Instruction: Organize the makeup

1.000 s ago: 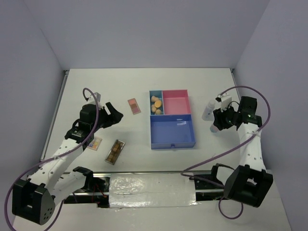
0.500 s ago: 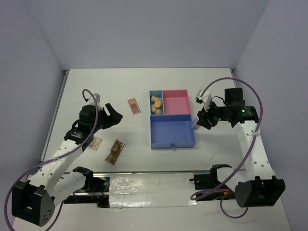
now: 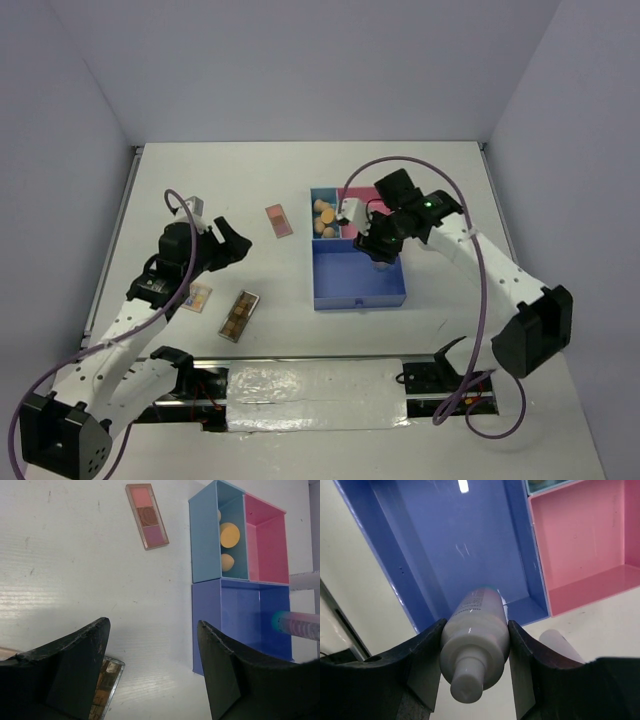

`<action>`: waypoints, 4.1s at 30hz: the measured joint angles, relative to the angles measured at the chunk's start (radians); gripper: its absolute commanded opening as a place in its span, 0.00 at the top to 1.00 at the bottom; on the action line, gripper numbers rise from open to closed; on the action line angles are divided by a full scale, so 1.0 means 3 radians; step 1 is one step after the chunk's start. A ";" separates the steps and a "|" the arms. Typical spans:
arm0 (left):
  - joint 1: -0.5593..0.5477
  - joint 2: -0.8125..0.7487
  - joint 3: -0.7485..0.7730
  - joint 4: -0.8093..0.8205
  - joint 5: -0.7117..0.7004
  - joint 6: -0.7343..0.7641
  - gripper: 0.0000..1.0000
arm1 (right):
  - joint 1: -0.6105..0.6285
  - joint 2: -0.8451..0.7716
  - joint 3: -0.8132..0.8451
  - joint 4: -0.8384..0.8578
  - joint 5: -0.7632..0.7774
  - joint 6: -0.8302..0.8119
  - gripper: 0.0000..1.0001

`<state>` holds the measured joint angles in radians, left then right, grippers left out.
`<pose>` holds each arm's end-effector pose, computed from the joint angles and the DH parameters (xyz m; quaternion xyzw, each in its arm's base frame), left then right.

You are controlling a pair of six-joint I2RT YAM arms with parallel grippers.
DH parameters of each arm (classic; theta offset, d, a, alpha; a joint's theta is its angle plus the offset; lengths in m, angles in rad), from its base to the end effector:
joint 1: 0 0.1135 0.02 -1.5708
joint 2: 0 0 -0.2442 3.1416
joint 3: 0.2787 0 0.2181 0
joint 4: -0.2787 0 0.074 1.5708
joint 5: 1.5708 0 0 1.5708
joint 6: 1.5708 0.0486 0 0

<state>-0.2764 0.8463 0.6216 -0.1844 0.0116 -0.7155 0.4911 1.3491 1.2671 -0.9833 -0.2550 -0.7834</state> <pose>0.1811 -0.0520 0.2594 -0.1790 0.8166 -0.2654 0.4803 0.2048 0.1234 0.2885 -0.5970 0.7530 0.0857 0.2633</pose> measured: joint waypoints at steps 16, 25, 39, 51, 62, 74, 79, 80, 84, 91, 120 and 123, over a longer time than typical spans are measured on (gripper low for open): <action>0.0000 -0.0201 0.0000 -0.0207 -0.0131 -0.0001 0.17 | 0.1050 0.1152 0.0278 -0.0045 0.1727 -0.0338 0.64; 0.0000 -0.0210 0.0000 -0.0217 -0.0150 0.0001 0.17 | 0.1104 0.1296 0.0365 -0.0066 0.1862 -0.0323 0.19; 0.0000 -0.0122 0.0000 -0.0211 -0.0149 0.0001 0.20 | 0.0559 0.0974 0.1251 -0.0230 0.0534 0.0072 0.01; 0.0017 -0.0158 -0.0052 -0.0106 -0.0132 -0.0032 0.73 | -0.1526 -0.0654 -0.0228 0.0388 -0.1720 0.0497 0.34; 0.0023 -0.0070 -0.0090 -0.0017 -0.0048 -0.0057 0.77 | -0.2433 -0.1338 -0.0895 0.1300 -0.1598 0.1317 0.38; 0.0023 -0.0120 -0.0179 0.0011 -0.0046 -0.0067 0.68 | -0.2589 -0.0876 -0.1043 0.1301 -0.1050 0.1456 0.08; 0.0023 -0.0074 -0.0183 0.0048 -0.0046 -0.0070 0.66 | -0.2591 -0.0429 -0.1088 0.1448 -0.0958 0.1488 0.09; 0.0023 -0.0065 -0.0183 0.0051 -0.0046 -0.0069 0.66 | -0.2591 -0.0345 -0.1092 0.1478 -0.0935 0.1495 0.09; 0.0023 -0.0058 -0.0183 0.0056 -0.0046 -0.0071 0.65 | -0.2593 -0.0024 -0.1094 0.1676 -0.0867 0.1495 0.11; 0.0023 -0.0057 -0.0183 0.0072 -0.0046 -0.0079 0.65 | -0.2593 0.0331 -0.1088 0.2059 -0.0851 0.1433 0.15; 0.0023 -0.0065 -0.0183 0.0071 -0.0046 -0.0084 0.65 | -0.1939 0.0238 -0.0532 0.1292 -0.0824 0.0423 0.72; 0.0023 -0.0065 -0.0183 0.0069 -0.0046 -0.0084 0.62 | -0.1553 0.0107 -0.0142 0.0964 -0.0702 0.0262 0.73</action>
<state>-0.2695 0.8268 0.5667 -0.1638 -0.0021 -0.7406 0.0254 1.3811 1.2243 -0.6941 -0.4656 -0.7048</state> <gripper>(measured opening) 0.359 0.545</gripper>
